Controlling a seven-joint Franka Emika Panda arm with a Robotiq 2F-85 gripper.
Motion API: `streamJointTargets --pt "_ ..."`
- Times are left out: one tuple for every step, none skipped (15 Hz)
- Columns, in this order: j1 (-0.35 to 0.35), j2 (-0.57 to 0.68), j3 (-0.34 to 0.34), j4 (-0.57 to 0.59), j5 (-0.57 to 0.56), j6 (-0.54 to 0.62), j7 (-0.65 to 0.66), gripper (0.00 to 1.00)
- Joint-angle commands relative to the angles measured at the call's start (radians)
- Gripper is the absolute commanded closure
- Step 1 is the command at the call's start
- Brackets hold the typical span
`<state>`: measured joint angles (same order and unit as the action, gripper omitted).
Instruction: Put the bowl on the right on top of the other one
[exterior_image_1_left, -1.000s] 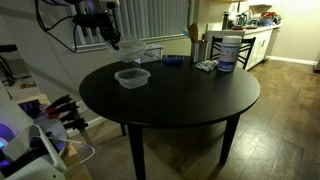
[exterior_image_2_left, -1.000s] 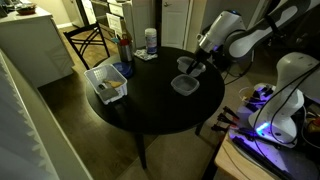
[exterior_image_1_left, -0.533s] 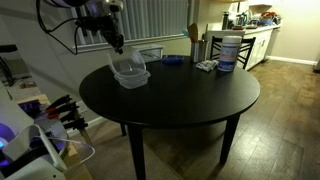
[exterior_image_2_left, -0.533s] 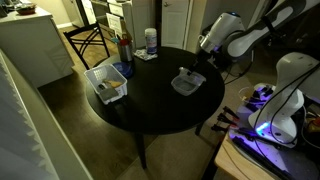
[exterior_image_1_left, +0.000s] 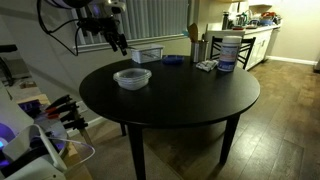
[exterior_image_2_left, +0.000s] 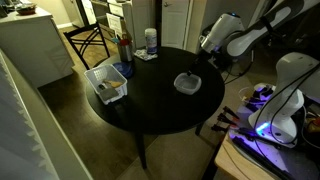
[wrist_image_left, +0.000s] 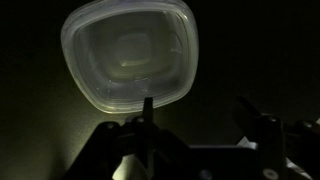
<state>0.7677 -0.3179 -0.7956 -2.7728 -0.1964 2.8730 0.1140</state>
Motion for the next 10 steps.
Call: streamJointTargets --pt "0.022 -0.006 -0.023 0.000 0.009 -0.011 -0.010 0.00" --pt "0.026 -0.007 -0.028 0.000 0.007 -0.009 -0.011 0.00" --pt "0.031 -0.011 -0.035 0.000 0.004 -0.006 -0.021 0.00" --pt "0.032 -0.014 -0.038 0.000 0.002 -0.011 -0.024 0.00" --pt "0.042 -0.026 -0.049 0.001 0.003 -0.018 -0.041 0.00" --pt "0.045 -0.032 -0.054 0.001 0.000 -0.031 -0.050 0.00" --pt "0.029 -0.005 -0.033 0.001 -0.001 -0.001 -0.010 0.00" --pt "0.034 -0.007 -0.039 0.001 -0.001 -0.002 -0.014 0.00" --pt "0.036 -0.008 -0.041 0.001 -0.001 -0.003 -0.016 0.00" --pt "0.036 -0.009 -0.042 0.001 -0.002 -0.003 -0.017 0.00"
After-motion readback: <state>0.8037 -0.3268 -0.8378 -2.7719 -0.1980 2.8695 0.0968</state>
